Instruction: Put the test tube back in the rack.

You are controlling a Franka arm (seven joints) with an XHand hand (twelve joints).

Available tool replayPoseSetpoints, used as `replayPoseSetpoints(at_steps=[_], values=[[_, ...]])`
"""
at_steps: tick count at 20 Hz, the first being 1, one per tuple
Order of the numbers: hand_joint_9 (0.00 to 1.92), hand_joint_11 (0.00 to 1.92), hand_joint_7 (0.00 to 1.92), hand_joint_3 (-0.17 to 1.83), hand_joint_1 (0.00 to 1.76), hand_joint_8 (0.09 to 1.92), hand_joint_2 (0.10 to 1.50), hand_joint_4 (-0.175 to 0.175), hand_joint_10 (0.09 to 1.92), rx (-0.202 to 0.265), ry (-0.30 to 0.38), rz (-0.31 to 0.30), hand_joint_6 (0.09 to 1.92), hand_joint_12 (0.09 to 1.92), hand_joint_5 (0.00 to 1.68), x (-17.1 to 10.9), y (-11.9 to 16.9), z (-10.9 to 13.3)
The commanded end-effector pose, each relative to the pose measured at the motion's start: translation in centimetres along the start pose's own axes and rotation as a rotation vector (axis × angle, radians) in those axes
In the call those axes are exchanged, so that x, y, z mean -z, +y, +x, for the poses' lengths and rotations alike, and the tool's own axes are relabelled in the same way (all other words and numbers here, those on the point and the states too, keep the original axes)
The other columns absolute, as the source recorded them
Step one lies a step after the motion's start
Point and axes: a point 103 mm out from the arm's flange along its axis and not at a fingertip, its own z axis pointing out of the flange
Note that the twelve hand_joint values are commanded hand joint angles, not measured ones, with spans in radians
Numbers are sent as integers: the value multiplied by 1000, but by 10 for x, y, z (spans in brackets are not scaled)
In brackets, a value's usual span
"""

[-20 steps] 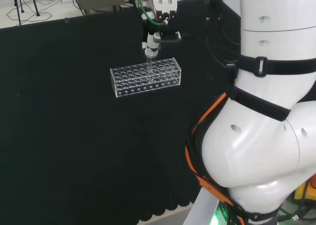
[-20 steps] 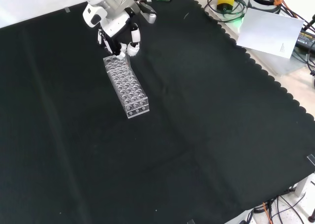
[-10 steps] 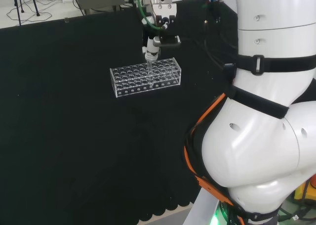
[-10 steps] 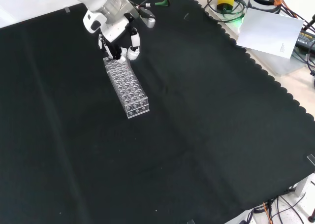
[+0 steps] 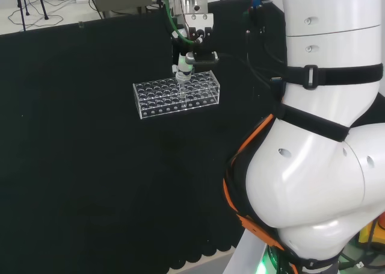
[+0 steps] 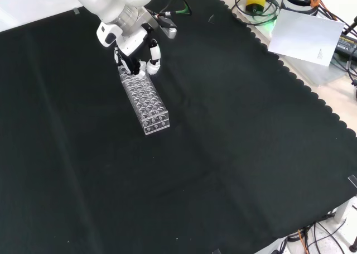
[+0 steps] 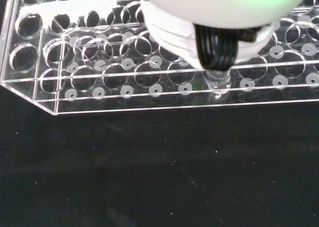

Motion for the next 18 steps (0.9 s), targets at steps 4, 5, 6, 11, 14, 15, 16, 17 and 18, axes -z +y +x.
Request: replayPoseSetpoints(at_steps=[4,5,6,11,14,15,16,17,18], values=[[1357,475,1100,565,1153,711,596,-48,87,37,111,66,569,1341,1082,2,-2,-5],[1234,367,916,575,1098,790,564,-22,87,42,117,68,641,1387,913,3,-2,-5],[1131,282,767,582,1060,849,544,-4,87,48,122,75,703,1426,771,4,-3,-5],[885,80,426,554,974,918,520,23,87,69,130,87,733,1500,439,13,-7,-3],[822,39,358,535,964,915,526,28,87,77,135,44,692,1514,401,24,-14,-4],[807,31,341,530,959,914,529,29,87,81,138,14,675,1517,392,29,-17,-5],[796,26,329,528,954,914,532,29,87,85,144,-13,664,1518,386,34,-21,-5],[789,22,322,526,947,914,535,28,87,89,146,-36,654,1519,379,40,-25,-6],[784,20,318,525,937,914,539,27,87,96,145,-63,646,1520,373,48,-30,-6]])
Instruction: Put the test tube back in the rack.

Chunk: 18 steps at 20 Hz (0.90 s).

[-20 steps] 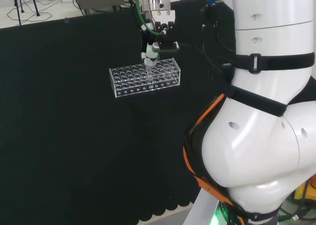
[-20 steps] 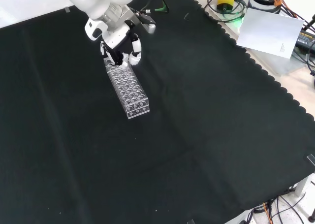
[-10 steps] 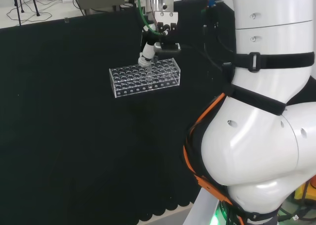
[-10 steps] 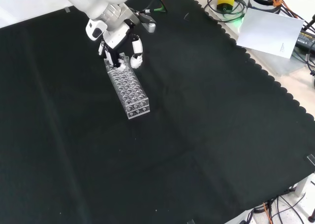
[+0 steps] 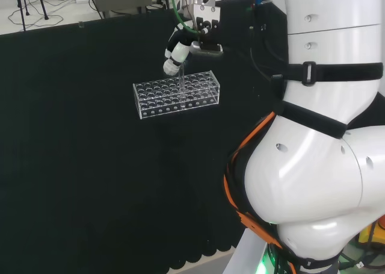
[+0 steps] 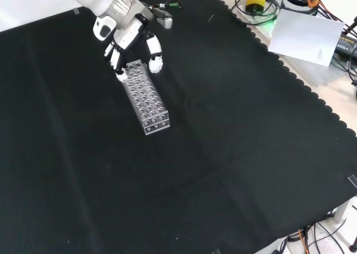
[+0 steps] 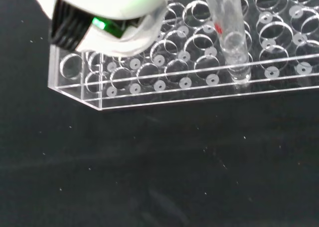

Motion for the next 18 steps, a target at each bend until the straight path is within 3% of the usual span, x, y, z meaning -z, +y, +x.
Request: replayPoseSetpoints(at_steps=[1,12,18], values=[[781,19,315,525,925,914,545,27,87,43,9,-155,638,1520,368,33,-26,4],[772,15,281,480,873,915,588,15,87,147,-23,-409,512,1526,346,117,-91,19],[772,14,279,466,868,911,596,16,87,189,-39,-497,460,1527,360,145,-124,28]])
